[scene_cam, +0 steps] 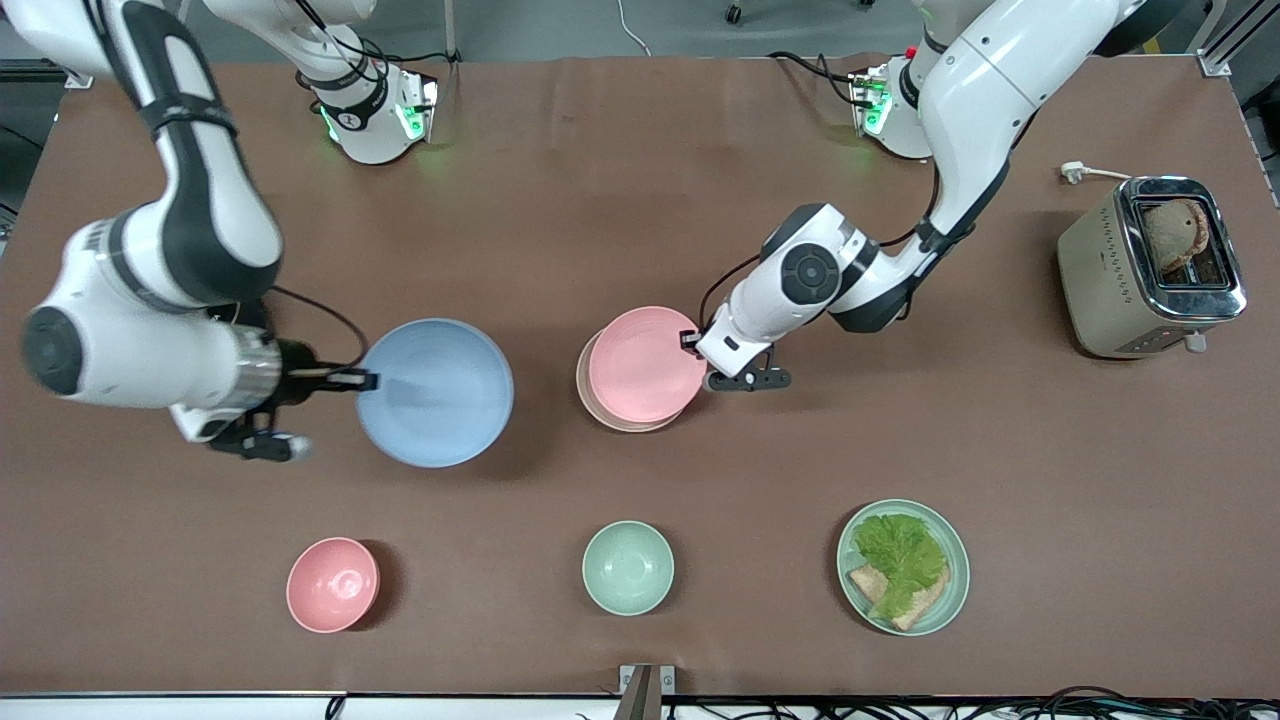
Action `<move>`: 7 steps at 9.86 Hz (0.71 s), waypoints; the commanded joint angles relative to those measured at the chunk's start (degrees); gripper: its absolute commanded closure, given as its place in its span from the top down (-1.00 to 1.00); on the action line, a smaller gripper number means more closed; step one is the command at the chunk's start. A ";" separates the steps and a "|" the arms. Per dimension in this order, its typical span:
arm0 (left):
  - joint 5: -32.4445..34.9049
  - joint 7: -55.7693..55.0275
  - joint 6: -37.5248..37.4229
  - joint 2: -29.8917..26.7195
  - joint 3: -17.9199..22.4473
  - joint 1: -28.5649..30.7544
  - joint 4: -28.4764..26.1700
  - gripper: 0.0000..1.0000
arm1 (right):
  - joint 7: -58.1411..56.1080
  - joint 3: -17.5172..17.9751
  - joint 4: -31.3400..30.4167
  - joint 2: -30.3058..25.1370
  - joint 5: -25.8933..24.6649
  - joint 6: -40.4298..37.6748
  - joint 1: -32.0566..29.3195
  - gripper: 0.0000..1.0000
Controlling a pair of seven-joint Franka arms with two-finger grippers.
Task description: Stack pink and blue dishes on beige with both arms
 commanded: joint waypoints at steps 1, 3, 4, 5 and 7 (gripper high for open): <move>2.32 -3.75 0.38 1.37 0.09 -1.22 1.55 0.99 | 7.96 7.96 -7.24 -3.17 -0.72 6.04 -1.30 -0.98; 2.68 -2.53 -0.58 -3.09 0.44 -0.35 0.34 1.00 | 9.75 11.85 -12.95 -2.73 -0.63 14.82 -1.30 -0.98; 2.68 2.09 -2.85 -8.08 2.36 0.52 -1.85 1.00 | 9.84 13.43 -16.37 -2.64 -0.55 20.44 -1.30 -0.98; 2.50 7.79 -9.48 -13.09 5.33 0.53 -2.48 1.00 | 9.84 15.44 -17.88 -2.03 -0.55 24.50 -1.21 -0.98; 2.50 15.18 -18.40 -21.18 11.04 0.62 -2.05 1.00 | 9.84 17.74 -18.07 1.91 -0.55 29.17 -0.86 -0.98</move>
